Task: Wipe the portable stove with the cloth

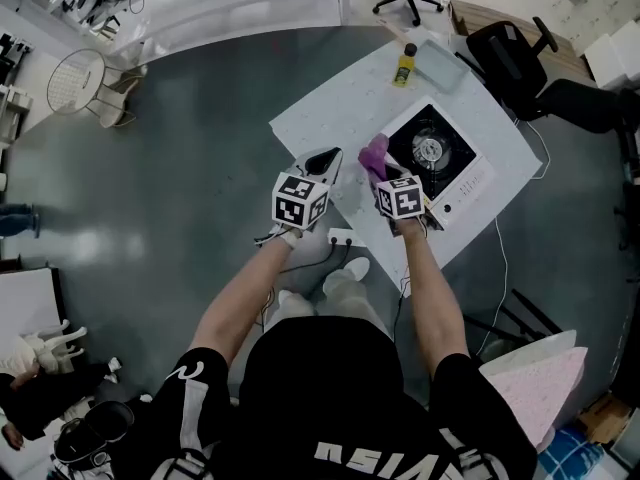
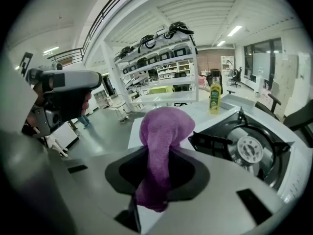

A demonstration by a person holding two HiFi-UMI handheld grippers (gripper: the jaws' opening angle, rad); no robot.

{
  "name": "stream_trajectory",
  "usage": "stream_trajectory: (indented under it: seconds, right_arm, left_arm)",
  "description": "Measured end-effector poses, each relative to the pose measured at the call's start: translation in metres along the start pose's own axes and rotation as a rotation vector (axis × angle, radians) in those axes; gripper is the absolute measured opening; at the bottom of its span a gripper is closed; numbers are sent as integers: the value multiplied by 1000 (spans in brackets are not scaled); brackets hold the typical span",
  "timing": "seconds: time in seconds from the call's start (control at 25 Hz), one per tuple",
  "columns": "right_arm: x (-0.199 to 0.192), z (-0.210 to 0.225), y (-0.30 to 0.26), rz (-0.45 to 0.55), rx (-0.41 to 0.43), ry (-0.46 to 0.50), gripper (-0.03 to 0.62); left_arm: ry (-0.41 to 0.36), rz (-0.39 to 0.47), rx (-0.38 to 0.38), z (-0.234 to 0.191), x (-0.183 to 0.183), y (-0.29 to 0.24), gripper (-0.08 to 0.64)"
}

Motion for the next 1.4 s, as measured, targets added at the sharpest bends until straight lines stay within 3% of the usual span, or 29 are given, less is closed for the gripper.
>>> stream_trajectory:
  seconds: [0.4, 0.88, 1.4]
  right_arm:
    - [27, 30, 68, 100, -77, 17, 104]
    - [29, 58, 154, 180, -210, -10, 104]
    - [30, 96, 177, 190, -348, -106, 104]
  left_arm:
    - [-55, 50, -52, 39, 33, -2, 6]
    - [-10, 132, -139, 80, 64, -3, 6]
    - [-40, 109, -278, 84, 101, -52, 6]
Point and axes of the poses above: the fingertips, and each gripper's own axes: y backward along the fingers, z to its right, x out of its top, the point moved 2 cm from there along y, backward along the fingers, and after that the axes turned 6 degrees about y, right-handed, at the moved point
